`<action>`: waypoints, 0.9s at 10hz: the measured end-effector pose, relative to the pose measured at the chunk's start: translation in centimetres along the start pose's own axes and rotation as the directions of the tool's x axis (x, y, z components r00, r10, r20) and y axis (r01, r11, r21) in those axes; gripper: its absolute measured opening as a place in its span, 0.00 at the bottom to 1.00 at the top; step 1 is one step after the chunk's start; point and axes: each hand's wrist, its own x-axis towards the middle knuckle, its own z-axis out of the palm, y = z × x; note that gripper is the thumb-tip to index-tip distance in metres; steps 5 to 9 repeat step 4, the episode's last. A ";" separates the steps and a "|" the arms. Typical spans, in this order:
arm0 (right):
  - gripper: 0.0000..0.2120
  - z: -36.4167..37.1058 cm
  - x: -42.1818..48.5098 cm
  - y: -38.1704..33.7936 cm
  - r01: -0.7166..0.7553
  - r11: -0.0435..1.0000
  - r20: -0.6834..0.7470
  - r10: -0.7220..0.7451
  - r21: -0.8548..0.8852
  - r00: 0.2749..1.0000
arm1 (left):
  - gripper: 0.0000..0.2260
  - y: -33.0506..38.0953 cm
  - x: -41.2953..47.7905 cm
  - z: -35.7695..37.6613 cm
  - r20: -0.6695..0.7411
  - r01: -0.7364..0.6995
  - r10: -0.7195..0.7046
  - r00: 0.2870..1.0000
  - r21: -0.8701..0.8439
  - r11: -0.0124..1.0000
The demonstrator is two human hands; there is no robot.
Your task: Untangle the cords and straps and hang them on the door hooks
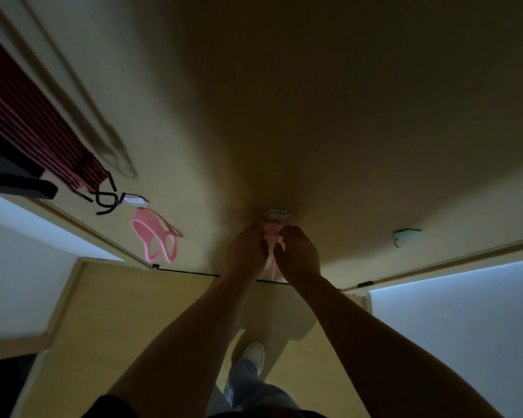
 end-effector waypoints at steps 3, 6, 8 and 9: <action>0.13 -0.9 -2.9 -0.4 0.032 0.998 -0.092 -0.026 0.063 0.995 | 0.13 -0.4 -3.5 -1.6 -0.030 -0.011 0.010 0.999 -0.044 0.999; 0.13 -1.4 -4.4 -1.6 0.061 0.996 -0.138 -0.051 0.070 0.989 | 0.24 0.2 -6.1 -3.8 -0.084 -0.100 0.094 0.992 -0.070 0.992; 0.13 -1.4 -4.4 -1.6 0.061 0.996 -0.138 -0.051 0.070 0.989 | 0.24 0.2 -6.1 -3.8 -0.084 -0.100 0.094 0.992 -0.070 0.992; 0.13 -1.4 -4.4 -1.6 0.061 0.996 -0.138 -0.051 0.070 0.989 | 0.24 0.2 -6.1 -3.8 -0.084 -0.100 0.094 0.992 -0.070 0.992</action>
